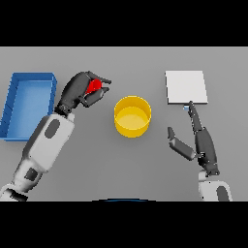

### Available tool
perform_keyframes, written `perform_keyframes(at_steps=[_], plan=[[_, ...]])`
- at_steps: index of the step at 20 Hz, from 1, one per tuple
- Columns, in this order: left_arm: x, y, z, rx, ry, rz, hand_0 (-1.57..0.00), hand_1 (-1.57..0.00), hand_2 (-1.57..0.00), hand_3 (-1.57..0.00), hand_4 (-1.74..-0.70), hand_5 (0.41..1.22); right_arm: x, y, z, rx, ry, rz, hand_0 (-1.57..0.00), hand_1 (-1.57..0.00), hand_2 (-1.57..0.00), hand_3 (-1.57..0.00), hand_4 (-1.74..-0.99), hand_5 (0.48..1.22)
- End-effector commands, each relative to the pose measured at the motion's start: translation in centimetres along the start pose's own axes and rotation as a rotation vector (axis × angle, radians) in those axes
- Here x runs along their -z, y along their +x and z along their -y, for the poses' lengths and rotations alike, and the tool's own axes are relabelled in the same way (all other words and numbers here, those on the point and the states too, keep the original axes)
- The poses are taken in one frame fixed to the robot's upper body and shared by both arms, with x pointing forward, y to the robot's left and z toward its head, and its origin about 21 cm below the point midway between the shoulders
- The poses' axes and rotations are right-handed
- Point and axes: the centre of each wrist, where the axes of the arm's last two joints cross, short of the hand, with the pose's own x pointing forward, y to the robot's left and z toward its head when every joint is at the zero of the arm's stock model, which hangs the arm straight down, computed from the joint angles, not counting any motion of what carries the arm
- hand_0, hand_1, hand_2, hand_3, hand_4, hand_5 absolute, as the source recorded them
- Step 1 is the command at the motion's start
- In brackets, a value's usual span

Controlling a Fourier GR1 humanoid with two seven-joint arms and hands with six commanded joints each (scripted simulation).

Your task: Pick up the red beaker and tilt it to pour out 1 green nut into yellow bowl. Pick up the yellow bowl and place it on the metallic measuring scale.

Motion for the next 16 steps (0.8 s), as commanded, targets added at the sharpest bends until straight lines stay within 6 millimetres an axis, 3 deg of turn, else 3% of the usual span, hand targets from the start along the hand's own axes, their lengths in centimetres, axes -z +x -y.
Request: perform_keyframes(at_steps=[1,5,10,13,16], plan=[[0.1,0.5,0.0,0.064,-0.025,0.017,-1.57,-1.57,-1.57,-1.57,-1.74,1.112,0.2,0.1,0.3,-0.004,-0.002,0.014,0.00,0.00,0.00,0.00,-1.251,0.714],[1.6,2.1,-0.1,0.428,-0.129,0.073,-1.57,-1.57,-1.57,-1.57,-1.74,1.134,0.1,0.0,0.0,0.020,0.013,0.014,0.00,0.00,0.00,0.00,-1.267,0.720],[3.5,4.2,0.6,0.751,-0.251,0.157,-1.57,-1.57,-1.57,-1.57,-1.74,1.193,0.4,-0.1,-0.1,0.030,0.010,0.009,0.00,0.00,0.00,0.00,-1.264,0.717],[4.5,5.2,1.0,0.936,-0.341,0.187,-1.57,-1.57,-1.57,-1.57,-1.61,1.206,0.3,0.0,-0.2,0.028,-0.001,0.021,0.00,0.00,0.00,0.00,-1.258,0.697],[5.5,7.0,1.4,1.091,-0.432,0.202,-1.57,-1.57,-1.57,-1.57,-1.67,1.214,0.5,-0.1,-0.3,0.024,-0.010,0.009,0.00,0.00,0.00,0.00,-1.237,0.671]])
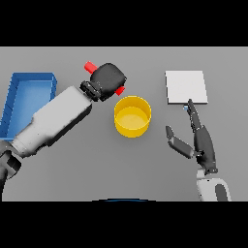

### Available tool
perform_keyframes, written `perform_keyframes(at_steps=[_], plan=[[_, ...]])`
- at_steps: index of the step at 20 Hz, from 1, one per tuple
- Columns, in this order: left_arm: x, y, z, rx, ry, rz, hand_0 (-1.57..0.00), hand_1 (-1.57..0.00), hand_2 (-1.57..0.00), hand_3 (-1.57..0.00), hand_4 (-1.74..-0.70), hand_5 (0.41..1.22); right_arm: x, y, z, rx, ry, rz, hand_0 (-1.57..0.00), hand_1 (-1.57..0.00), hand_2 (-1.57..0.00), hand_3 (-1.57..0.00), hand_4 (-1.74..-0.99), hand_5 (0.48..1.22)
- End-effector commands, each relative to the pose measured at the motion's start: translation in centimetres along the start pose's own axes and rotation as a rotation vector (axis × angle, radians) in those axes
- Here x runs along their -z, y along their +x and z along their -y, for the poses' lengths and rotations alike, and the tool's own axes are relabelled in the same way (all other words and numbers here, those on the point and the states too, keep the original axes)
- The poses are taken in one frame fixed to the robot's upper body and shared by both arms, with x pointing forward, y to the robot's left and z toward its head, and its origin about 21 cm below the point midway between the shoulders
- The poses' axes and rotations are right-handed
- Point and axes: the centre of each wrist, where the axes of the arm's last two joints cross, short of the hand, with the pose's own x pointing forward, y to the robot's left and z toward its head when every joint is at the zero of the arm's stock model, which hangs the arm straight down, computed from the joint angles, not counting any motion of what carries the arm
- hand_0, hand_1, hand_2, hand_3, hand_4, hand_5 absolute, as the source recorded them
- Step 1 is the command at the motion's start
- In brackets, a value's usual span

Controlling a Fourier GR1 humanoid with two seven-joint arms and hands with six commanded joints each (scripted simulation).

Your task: Pick up the red beaker and tilt it to pour out 1 green nut into yellow bowl. Pick up the yellow bowl and place it on the metallic measuring scale.

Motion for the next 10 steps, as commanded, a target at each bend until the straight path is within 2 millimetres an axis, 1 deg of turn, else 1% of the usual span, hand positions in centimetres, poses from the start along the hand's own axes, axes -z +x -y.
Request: perform_keyframes(at_steps=[1,3,4,5,6,7,10], plan=[[0.2,0.5,0.0,0.040,-0.028,0.027,-1.57,-1.57,-1.57,-1.57,-1.68,1.215,0.0,0.0,-0.1,0.014,-0.005,-0.002,0.00,0.00,0.00,0.00,-1.225,0.663],[1.1,1.2,-0.4,0.118,-0.067,0.032,-1.57,-1.57,-1.57,-1.57,-1.70,1.217,-0.3,-0.2,-0.3,0.013,-0.011,-0.001,0.00,0.00,0.00,0.00,-1.209,0.654],[1.3,1.6,-0.7,0.159,-0.090,0.049,-1.57,-1.57,-1.57,-1.57,-1.71,1.218,-0.1,-0.3,-0.1,0.012,-0.019,-0.010,0.00,0.00,0.00,0.00,-1.198,0.650],[1.3,1.5,-0.9,0.209,-0.108,0.053,-1.57,-1.57,-1.57,-1.57,-1.72,1.219,0.0,-0.1,-0.1,-0.006,-0.024,0.004,0.00,0.00,0.00,0.00,-1.193,0.649],[1.5,1.9,-1.3,0.260,-0.119,0.051,-1.57,-1.57,-1.57,-1.57,-1.72,1.219,-0.1,-0.2,-0.2,-0.013,-0.028,0.006,0.00,0.00,0.00,0.00,-1.195,0.647],[1.5,1.8,-1.3,0.299,-0.135,0.053,-1.57,-1.57,-1.57,-1.57,-1.72,1.219,-0.2,-0.3,-0.2,-0.009,-0.023,0.008,0.00,0.00,0.00,0.00,-1.193,0.648],[2.0,2.4,-1.8,0.422,-0.160,0.064,-1.57,-1.57,-1.57,-1.57,-1.73,1.220,0.2,-0.2,-0.3,-0.017,-0.020,-0.001,0.00,0.00,0.00,0.00,-1.183,0.643]])
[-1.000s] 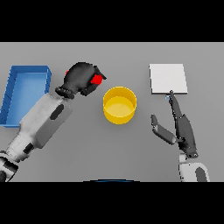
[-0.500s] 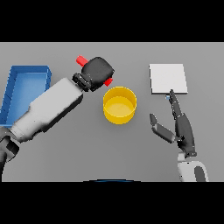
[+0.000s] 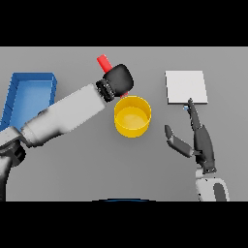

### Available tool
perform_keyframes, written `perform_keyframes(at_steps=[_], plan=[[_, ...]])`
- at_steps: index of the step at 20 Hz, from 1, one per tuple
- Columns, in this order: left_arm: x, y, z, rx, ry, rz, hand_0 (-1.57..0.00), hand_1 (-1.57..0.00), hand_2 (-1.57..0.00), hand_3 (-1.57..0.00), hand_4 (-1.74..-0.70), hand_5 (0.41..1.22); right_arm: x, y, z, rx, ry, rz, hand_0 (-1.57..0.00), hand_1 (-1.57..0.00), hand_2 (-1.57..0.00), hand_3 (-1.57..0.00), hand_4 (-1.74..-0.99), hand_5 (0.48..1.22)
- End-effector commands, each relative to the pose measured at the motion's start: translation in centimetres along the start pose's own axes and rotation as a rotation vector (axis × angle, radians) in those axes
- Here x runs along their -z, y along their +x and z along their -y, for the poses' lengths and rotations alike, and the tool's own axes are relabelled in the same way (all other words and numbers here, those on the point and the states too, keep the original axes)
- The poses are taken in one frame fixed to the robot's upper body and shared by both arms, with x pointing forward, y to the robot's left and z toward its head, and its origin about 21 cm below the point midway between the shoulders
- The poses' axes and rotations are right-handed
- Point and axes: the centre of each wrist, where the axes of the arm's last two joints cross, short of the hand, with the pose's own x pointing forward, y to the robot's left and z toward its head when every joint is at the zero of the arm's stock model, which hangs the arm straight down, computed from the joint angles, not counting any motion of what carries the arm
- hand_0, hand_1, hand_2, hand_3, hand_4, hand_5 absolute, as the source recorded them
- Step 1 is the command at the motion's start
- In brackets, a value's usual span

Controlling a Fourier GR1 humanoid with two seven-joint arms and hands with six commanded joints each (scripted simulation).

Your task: Pick up the red beaker and tilt it to pour out 1 green nut into yellow bowl. Pick up the yellow bowl and place it on the metallic measuring scale.

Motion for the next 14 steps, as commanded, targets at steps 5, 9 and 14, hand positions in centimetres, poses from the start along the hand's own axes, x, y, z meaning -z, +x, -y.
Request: perform_keyframes(at_steps=[5,9,14], plan=[[0.7,1.1,-0.9,0.234,0.004,0.042,-1.57,-1.57,-1.57,-1.57,-1.73,1.221,0.0,-0.1,0.1,0.008,-0.017,-0.003,0.00,0.00,0.00,0.00,-1.167,0.626],[1.2,1.2,-1.2,0.373,-0.016,0.051,-1.57,-1.57,-1.57,-1.57,-1.73,1.221,-0.3,0.0,-0.1,-0.006,-0.005,0.002,0.00,0.00,0.00,0.00,-1.153,0.627],[1.8,2.2,-3.0,0.504,-0.013,0.052,-1.57,-1.57,-1.57,-1.57,-1.72,1.221,-0.4,0.1,0.0,-0.027,-0.019,0.015,0.00,0.00,0.00,0.00,-1.155,0.637]])
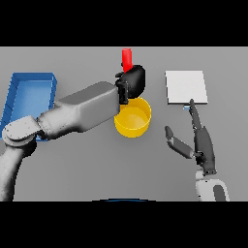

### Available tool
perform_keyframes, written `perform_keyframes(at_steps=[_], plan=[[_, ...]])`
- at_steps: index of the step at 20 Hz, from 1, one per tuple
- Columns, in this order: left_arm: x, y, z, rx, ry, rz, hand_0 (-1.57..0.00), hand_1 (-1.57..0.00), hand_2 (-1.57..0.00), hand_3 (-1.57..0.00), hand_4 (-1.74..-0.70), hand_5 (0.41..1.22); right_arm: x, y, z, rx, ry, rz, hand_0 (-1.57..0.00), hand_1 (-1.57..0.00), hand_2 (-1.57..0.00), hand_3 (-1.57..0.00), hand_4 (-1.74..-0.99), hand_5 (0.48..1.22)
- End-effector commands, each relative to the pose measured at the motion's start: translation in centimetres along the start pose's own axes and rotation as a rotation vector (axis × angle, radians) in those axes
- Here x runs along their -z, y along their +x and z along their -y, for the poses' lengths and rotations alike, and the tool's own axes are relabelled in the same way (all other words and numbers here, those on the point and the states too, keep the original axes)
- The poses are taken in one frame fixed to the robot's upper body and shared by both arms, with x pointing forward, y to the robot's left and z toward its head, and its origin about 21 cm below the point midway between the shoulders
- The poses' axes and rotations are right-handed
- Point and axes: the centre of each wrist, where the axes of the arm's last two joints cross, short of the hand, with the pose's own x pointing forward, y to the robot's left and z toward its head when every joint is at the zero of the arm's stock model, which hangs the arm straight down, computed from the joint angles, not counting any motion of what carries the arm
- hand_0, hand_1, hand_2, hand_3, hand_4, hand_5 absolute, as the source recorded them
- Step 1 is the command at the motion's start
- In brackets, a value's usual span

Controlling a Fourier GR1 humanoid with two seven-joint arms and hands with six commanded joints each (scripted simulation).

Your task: Pick up the red beaker and tilt it to pour out 1 green nut into yellow bowl. Pick up the yellow bowl and place it on the metallic measuring scale.

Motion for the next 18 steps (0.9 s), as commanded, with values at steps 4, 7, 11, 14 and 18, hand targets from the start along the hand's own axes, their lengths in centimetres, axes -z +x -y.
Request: perform_keyframes(at_steps=[4,7,11,14,18], plan=[[-0.1,-1.1,-0.7,0.075,-0.003,0.010,-1.57,-1.57,-1.57,-1.57,-1.72,1.221,-0.1,-0.2,0.2,0.024,0.000,-0.011,0.00,0.00,0.00,0.00,-1.152,0.635],[-1.0,-5.2,-1.3,0.109,-0.007,-0.050,-1.57,-1.57,-1.57,-1.57,-1.72,1.221,0.0,-0.2,-0.1,0.042,0.013,0.001,0.00,0.00,0.00,0.00,-1.147,0.642],[-3.6,-12.3,-1.9,0.063,0.019,-0.206,-1.57,-1.57,-1.57,-1.18,-1.73,1.221,0.4,-0.1,0.0,0.021,0.018,0.010,0.00,0.00,0.00,0.00,-1.160,0.660],[-6.3,-18.0,-0.6,-0.158,0.023,-0.398,-1.57,-1.57,-1.57,-1.37,-1.73,1.221,0.3,0.0,-0.6,0.040,0.028,0.025,0.00,0.00,0.00,0.00,-1.160,0.661],[-10.6,-23.1,4.3,-0.714,0.107,-0.633,-1.57,-1.57,-1.57,-1.43,-1.74,1.221,0.5,-0.1,-0.6,-0.019,0.012,0.016,0.00,0.00,0.00,0.00,-1.140,0.637]])
